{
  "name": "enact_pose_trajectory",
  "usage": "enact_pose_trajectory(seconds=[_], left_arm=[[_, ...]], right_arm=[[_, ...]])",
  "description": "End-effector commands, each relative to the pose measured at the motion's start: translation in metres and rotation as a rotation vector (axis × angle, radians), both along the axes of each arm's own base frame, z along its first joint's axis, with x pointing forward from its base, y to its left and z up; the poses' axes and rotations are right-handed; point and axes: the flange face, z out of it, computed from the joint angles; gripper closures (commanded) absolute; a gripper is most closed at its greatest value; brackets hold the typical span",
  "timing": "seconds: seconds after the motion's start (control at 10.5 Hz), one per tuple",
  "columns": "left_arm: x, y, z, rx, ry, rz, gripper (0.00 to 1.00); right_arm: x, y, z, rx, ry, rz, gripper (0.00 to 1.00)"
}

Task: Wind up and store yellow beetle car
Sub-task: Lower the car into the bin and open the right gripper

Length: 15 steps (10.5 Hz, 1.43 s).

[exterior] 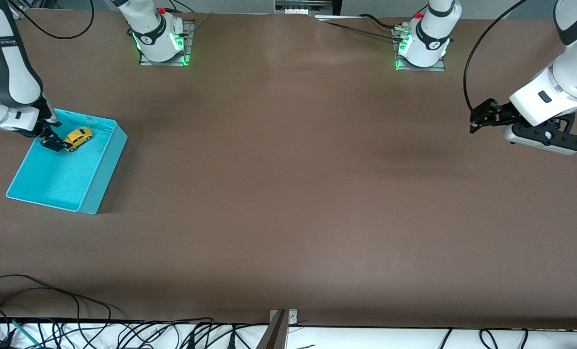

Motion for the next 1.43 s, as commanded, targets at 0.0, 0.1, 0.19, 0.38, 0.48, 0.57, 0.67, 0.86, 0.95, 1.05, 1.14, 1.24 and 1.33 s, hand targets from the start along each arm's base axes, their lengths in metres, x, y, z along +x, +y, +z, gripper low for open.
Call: enact_pose_trajectory(seconds=[0.0, 0.1, 0.19, 0.38, 0.48, 0.57, 0.67, 0.86, 0.95, 1.05, 1.14, 1.24, 1.33], left_arm=[[-0.002, -0.001, 0.006, 0.011, -0.011, -0.005, 0.00], [-0.001, 0.000, 0.005, 0.011, -0.009, -0.005, 0.00], [-0.001, 0.000, 0.005, 0.011, -0.009, -0.007, 0.00], [-0.001, 0.000, 0.005, 0.011, -0.009, -0.007, 0.00], [-0.001, 0.000, 0.005, 0.011, -0.009, -0.007, 0.00], [-0.001, 0.000, 0.005, 0.011, -0.009, -0.007, 0.00], [-0.002, 0.000, 0.006, 0.011, -0.011, -0.007, 0.00], [-0.001, 0.000, 0.005, 0.011, -0.010, -0.007, 0.00], [-0.001, 0.000, 0.005, 0.011, -0.009, -0.005, 0.00], [-0.001, 0.000, 0.005, 0.011, -0.009, -0.005, 0.00], [-0.001, 0.000, 0.005, 0.011, -0.009, -0.005, 0.00], [-0.001, 0.000, 0.005, 0.011, -0.009, -0.005, 0.00], [-0.001, 0.000, 0.005, 0.011, -0.009, -0.005, 0.00]], right_arm=[[0.012, 0.027, 0.039, -0.024, -0.008, -0.130, 0.00], [0.018, 0.049, 0.059, -0.043, -0.009, -0.191, 0.00], [0.020, 0.063, 0.072, -0.057, -0.004, -0.267, 0.00], [0.034, 0.091, 0.092, -0.073, 0.000, -0.398, 0.00], [0.040, 0.100, 0.101, -0.066, 0.010, -0.464, 0.00], [0.042, 0.114, 0.118, -0.070, -0.001, -0.518, 0.00], [0.042, 0.133, 0.140, -0.083, -0.014, -0.594, 0.00], [0.047, 0.170, 0.179, -0.103, -0.001, -0.737, 0.00], [0.054, 0.186, 0.199, -0.111, 0.006, -0.816, 0.00], [0.060, 0.199, 0.214, -0.118, 0.005, -0.893, 0.00], [0.064, 0.211, 0.228, -0.121, 0.002, -0.994, 0.00], [0.068, 0.227, 0.244, -0.125, -0.004, -1.088, 0.00], [0.072, 0.239, 0.258, -0.132, -0.004, -1.195, 0.00]])
